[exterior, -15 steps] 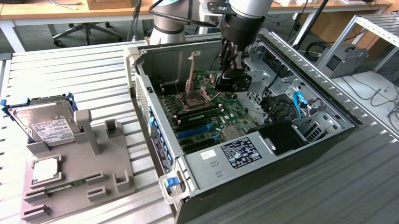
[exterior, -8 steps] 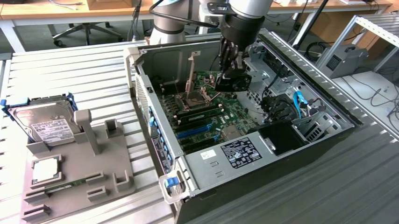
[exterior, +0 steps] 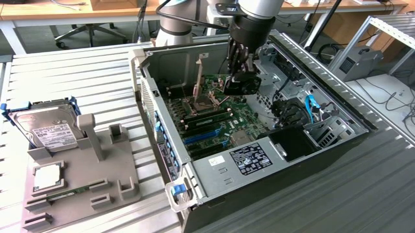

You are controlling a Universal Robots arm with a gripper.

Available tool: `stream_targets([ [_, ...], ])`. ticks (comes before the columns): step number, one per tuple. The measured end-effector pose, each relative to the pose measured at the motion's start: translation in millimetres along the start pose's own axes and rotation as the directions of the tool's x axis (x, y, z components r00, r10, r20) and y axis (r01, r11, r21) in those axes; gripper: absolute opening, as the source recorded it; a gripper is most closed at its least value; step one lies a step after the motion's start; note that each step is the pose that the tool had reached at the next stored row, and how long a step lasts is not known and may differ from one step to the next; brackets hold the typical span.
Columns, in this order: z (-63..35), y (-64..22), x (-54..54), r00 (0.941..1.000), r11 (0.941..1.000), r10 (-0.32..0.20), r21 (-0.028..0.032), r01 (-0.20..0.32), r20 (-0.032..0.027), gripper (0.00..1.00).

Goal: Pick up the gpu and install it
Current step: 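Insert the gpu into the slot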

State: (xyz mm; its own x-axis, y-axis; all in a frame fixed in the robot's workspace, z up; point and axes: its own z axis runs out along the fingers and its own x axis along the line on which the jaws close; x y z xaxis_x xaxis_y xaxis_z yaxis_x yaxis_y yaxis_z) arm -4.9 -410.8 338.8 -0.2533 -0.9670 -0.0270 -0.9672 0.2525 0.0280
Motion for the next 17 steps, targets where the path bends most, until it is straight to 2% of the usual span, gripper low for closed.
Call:
stream_targets([
  [17,0.0,0.0,0.0,0.9973,0.9973,-0.074,-0.0021,0.074,-0.002,0.29],
])
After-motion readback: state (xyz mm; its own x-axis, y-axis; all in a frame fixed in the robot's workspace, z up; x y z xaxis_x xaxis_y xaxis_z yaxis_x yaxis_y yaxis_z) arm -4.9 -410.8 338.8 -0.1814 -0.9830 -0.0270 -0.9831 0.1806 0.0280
